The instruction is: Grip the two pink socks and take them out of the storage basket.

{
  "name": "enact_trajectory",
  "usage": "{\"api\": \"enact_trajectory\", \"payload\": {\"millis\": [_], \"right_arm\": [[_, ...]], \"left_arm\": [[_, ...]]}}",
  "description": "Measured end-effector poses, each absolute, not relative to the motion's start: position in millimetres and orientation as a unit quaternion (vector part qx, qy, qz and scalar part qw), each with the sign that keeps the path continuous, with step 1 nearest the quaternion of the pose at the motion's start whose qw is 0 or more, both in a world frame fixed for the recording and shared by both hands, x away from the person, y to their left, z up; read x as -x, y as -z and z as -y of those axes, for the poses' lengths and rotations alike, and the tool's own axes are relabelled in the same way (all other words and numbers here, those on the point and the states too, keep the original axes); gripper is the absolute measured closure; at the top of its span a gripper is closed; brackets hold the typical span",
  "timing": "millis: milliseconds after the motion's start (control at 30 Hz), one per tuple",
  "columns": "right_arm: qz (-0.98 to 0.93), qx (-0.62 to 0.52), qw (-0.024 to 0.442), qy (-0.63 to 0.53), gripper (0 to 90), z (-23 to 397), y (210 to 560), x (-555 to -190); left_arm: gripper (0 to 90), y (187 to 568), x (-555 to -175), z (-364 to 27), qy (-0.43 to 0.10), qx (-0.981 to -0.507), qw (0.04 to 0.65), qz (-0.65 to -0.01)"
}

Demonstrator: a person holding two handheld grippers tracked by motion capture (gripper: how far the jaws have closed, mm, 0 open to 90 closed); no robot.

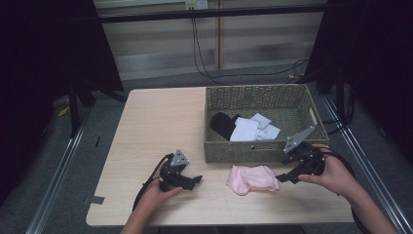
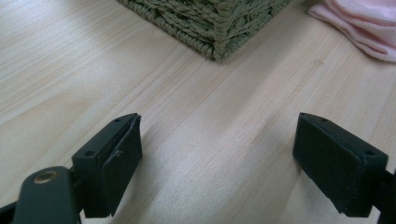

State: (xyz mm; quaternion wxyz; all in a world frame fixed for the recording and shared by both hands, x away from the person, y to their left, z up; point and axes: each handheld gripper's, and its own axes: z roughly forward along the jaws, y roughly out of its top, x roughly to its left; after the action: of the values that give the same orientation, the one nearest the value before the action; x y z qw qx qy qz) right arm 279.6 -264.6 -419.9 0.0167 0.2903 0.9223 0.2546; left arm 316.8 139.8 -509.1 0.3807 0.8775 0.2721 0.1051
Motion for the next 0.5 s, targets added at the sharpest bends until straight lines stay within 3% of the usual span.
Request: {"api": "enact_trajectory", "payload": {"millis": [500], "right_arm": [[-0.924,-0.286,0.040,-0.251,28.7,266,460,-270]], "left_arm": [[15.2,509,-317,-140,-0.104,-0.877,0.382,-0.273]]}}
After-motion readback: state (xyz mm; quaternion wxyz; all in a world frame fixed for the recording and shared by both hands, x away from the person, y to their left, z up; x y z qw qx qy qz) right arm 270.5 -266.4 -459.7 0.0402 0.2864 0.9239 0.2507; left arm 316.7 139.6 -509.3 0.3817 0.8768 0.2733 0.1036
